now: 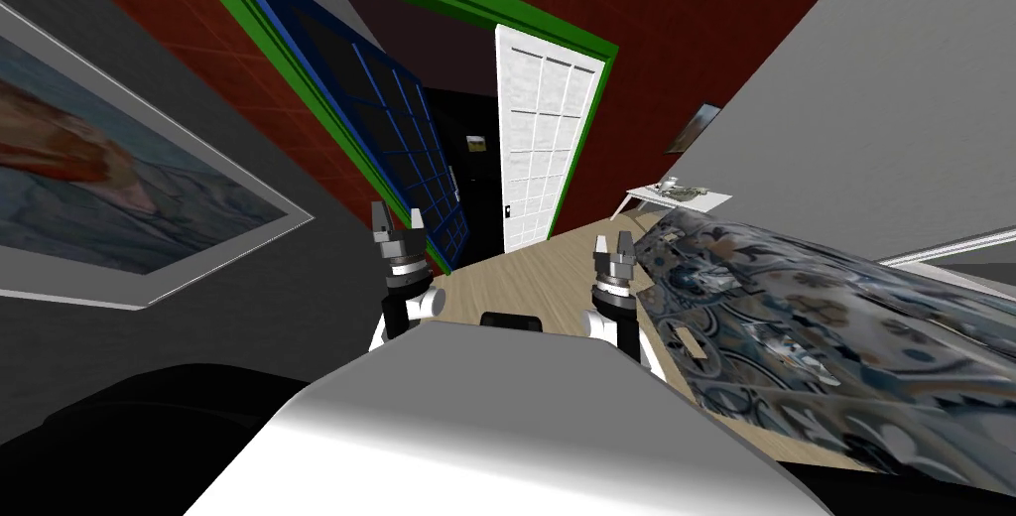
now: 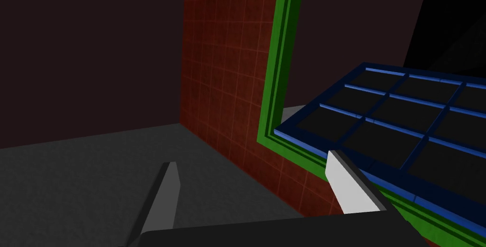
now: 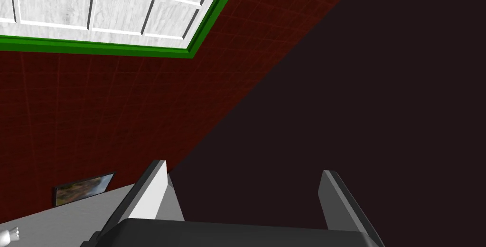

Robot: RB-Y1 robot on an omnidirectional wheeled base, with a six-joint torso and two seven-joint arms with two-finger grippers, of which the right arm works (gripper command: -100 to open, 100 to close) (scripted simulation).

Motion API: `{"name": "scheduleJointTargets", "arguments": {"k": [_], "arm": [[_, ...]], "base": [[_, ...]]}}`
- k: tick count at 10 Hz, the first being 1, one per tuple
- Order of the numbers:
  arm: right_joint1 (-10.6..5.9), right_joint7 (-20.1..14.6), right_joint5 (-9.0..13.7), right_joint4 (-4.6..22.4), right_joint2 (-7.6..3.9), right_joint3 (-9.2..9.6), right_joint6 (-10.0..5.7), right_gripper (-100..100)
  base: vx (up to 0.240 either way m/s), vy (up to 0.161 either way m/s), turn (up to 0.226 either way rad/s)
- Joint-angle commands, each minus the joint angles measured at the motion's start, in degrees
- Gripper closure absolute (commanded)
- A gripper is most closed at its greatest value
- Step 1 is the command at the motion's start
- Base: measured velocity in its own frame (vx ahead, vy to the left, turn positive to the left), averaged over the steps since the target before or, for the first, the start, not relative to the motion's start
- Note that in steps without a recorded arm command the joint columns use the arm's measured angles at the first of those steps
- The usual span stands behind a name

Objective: Push the door open

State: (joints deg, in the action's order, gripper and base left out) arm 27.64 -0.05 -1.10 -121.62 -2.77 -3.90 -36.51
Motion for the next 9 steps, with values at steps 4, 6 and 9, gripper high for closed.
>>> {"name": "scheduleJointTargets", "arguments": {"k": [4, 6, 9], "arm": [[0.35, 5.1, -3.9, 5.7, -0.91, -2.25, -3.91, -100], [0.47, 6.5, -5.0, 7.4, -1.2, -3.0, -5.01, -100], [0.66, 8.9, -6.8, 10.0, -1.56, -4.21, -6.77, -100]], "base": [[0.149, 0.043, 0.068], [0.138, 0.032, 0.056], [0.103, 0.025, 0.053]]}}
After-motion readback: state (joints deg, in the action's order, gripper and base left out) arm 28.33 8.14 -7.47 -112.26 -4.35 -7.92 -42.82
